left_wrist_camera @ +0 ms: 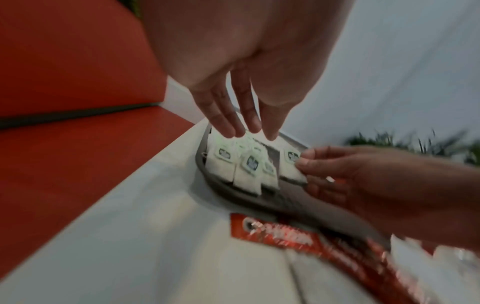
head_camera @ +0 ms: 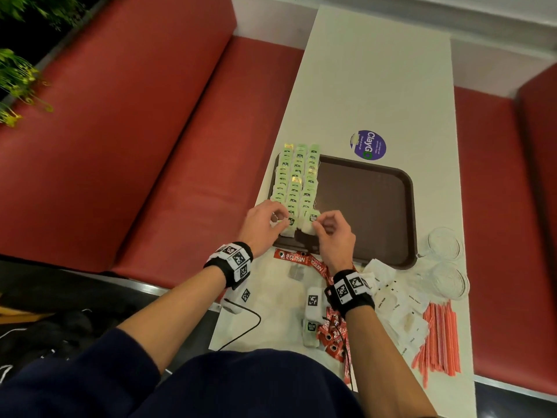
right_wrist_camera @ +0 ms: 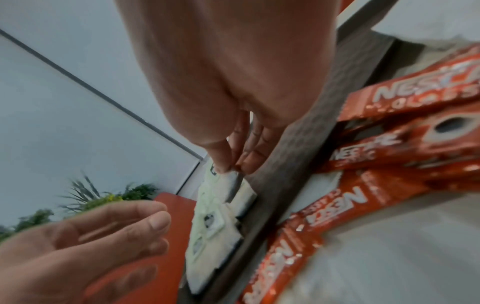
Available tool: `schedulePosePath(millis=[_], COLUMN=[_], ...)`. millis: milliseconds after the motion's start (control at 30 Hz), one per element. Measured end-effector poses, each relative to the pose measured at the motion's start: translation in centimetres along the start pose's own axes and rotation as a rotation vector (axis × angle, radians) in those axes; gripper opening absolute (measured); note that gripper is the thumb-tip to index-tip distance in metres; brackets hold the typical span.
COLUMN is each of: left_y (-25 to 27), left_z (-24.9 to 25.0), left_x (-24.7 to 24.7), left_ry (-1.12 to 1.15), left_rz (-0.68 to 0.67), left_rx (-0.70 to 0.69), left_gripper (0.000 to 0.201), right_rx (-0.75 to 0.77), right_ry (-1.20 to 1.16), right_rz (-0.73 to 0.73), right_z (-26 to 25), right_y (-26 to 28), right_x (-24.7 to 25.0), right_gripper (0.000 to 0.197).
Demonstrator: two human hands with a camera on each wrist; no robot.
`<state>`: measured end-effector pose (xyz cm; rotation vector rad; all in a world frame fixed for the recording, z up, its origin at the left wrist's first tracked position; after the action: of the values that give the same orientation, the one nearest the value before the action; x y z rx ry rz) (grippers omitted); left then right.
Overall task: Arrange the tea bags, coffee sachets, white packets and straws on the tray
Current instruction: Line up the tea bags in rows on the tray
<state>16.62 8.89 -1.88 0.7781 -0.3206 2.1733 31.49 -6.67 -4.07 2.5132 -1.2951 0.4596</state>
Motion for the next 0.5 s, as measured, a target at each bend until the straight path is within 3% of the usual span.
schedulePosePath(millis=[200, 333, 500], left_y=[-0.7, -1.0, -1.2], left_z=[0.6, -0.1, -0.6], left_x=[-2.8, -3.3, -3.3], left_ry=[-0.430, -0.623, -0.675], left_rz=[-0.185, -0.222, -0.200], left_rx=[-0.252, -0.273, -0.250], left_gripper=[0.028, 0.036, 0.036], right_rx=[0.014, 0.059, 0.102], right_ry=[0.110, 0.210, 0.307], right_rz=[-0.076, -0.107, -0.083], right_z=[1.5, 1.7, 1.8], right_y=[-0.5, -0.6, -1.2], right_x=[-1.6, -2.4, -2.5], right_gripper=[0.019, 0.025, 0.026])
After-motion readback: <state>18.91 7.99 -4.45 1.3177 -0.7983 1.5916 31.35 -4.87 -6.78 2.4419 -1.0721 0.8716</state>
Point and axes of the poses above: each hand's wrist, its own y-axis away from the middle knuckle, its own x-axis out of the back of the hand, z = x × y, the point moved 5 cm from there along -y, towards the middle knuckle, and after that the axes turned 1 degree about -y, right-handed, at the moved point
